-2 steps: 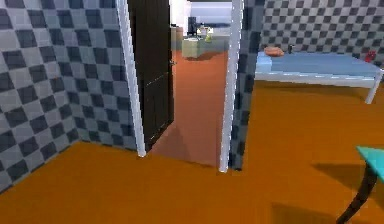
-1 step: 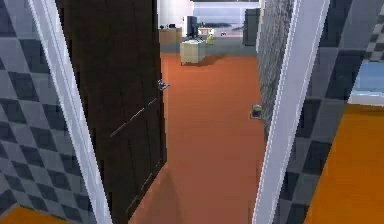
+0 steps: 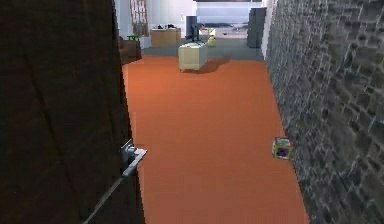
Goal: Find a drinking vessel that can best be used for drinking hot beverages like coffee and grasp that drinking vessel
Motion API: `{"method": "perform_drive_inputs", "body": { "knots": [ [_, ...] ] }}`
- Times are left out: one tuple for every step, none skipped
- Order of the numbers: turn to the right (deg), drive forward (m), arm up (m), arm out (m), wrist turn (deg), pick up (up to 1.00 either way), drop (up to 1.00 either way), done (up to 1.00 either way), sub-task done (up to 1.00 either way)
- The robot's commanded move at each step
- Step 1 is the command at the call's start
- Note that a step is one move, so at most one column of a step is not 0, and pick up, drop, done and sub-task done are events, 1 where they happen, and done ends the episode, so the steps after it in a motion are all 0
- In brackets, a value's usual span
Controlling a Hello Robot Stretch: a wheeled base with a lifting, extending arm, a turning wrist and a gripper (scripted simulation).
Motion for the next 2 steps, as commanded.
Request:
{"method": "perform_drive_inputs", "body": {
  "knots": [
    [0.0, 0.15, 0.0, 0.0, 0.0, 0.0, 0.0, 0.0, 0.0],
    [12.0, 0.0, 0.0, 0.0, 0.0, 0.0, 0.0, 0.0, 0.0]
  ]
}}
